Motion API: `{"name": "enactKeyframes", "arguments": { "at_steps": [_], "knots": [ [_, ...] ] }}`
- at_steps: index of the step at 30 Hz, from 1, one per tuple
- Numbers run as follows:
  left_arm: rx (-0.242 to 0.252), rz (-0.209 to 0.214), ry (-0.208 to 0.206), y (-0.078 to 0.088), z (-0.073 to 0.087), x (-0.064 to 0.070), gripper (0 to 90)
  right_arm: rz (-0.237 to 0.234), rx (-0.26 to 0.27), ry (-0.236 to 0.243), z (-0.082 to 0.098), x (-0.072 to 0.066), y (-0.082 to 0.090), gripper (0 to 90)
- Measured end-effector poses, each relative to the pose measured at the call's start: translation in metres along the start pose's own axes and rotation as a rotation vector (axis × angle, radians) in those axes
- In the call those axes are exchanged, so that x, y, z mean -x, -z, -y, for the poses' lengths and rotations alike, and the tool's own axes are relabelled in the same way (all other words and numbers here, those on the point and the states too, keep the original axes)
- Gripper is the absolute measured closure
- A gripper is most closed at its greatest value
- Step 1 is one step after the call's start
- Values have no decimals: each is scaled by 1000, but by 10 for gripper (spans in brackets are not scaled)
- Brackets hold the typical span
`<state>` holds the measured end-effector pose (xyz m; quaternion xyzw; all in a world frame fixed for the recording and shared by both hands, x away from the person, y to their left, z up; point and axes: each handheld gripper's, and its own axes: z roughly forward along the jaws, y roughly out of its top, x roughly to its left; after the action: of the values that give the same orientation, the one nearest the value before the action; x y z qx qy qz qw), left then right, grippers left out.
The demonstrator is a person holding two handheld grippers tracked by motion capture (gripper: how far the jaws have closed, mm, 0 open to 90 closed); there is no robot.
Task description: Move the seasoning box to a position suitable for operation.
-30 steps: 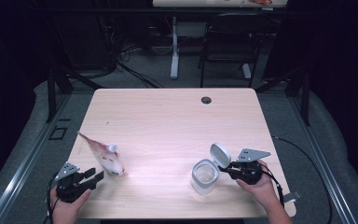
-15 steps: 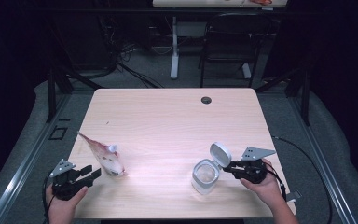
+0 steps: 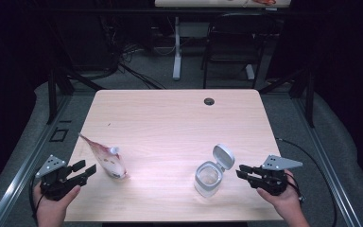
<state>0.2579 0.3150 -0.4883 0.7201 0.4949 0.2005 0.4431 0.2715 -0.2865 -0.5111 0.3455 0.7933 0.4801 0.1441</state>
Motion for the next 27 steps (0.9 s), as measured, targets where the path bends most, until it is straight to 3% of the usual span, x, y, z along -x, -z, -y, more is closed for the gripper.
{"name": "enactKeyframes", "arguments": {
  "at_steps": [4, 6, 11, 17, 27],
  "knots": [
    [9, 18, -15, 4, -9, 5, 488, 19, 41, -41, 1, -1, 2, 708],
    [16, 22, -18, 4, -11, 4, 488, 42, 25, -54, 7, 0, -1, 706],
    [12, 0, -2, 1, -13, -10, 483, 55, 6, -54, 11, 1, -4, 695],
    [29, -7, 7, 1, -19, -21, 509, 56, 27, -75, 14, 3, -2, 685],
    [53, -6, -54, 11, -48, -10, 457, 50, 33, -88, 19, 4, 0, 675]
  ]
}}
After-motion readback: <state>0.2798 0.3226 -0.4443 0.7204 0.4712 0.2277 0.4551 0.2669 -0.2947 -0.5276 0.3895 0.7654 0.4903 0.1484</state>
